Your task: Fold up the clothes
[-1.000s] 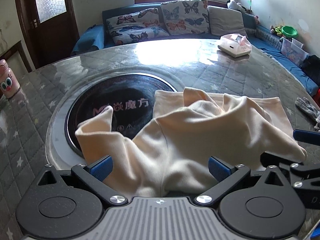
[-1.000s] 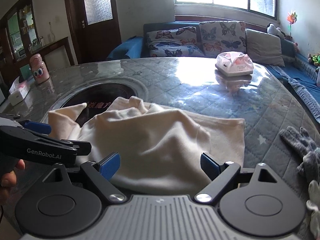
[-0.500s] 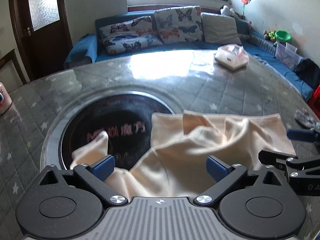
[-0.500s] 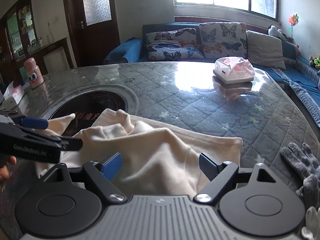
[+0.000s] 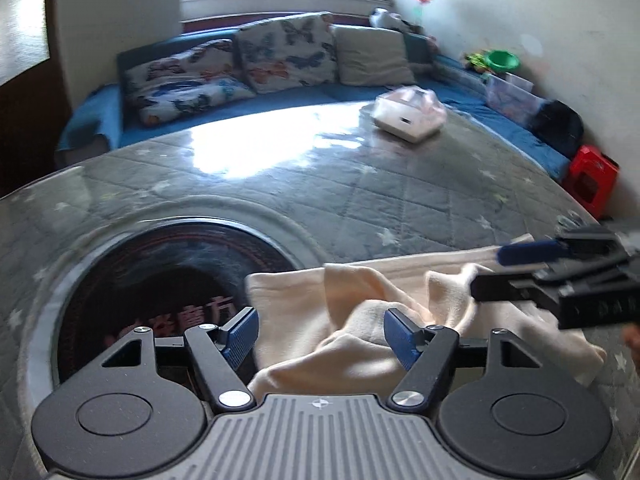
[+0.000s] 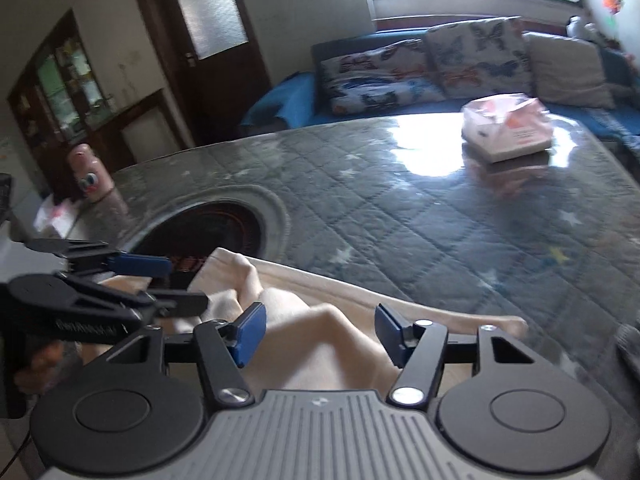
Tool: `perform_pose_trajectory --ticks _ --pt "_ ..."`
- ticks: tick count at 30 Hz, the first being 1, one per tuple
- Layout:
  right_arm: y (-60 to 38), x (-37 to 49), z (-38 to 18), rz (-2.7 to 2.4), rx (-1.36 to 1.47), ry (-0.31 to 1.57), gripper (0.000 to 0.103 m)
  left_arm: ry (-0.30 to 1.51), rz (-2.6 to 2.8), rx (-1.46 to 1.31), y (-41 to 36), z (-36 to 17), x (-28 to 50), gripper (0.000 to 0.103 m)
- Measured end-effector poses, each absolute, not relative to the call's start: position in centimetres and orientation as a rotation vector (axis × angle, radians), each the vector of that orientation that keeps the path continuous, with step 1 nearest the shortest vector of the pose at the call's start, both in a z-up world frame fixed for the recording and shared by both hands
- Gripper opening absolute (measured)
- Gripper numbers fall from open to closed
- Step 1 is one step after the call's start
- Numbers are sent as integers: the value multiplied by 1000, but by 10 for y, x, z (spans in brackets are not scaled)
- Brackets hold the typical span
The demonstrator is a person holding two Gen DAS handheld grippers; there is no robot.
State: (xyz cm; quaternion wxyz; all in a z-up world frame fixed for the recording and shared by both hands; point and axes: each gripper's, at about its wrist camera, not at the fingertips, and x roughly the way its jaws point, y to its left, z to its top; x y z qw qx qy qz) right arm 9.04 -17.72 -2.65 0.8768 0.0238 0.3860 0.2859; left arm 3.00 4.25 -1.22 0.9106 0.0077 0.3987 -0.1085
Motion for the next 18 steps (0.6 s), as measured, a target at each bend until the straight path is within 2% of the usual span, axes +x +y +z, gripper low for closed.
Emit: perform_pose_trajectory --ticks 3,4,6,8,11,13,18 --pt "-173 101 -34 649 31 834 56 845 -252 17 42 -20 34 71" --pt "-172 103 -37 662 27 845 52 852 -262 15 43 -22 35 70" --pt "-172 105 -41 681 28 866 43 862 -292 1 44 -25 36 58" --pt "-172 103 -42 693 30 877 27 867 -341 -24 46 -26 35 36" --pt "-172 96 -40 691 17 867 14 851 -376 -22 44 -26 30 21" --pt "-174 90 -34 689 12 848 11 836 -378 -32 45 -22 24 12" --pt "-179 61 -9 699 -5 783 8 782 -383 -66 54 -1 -6 11"
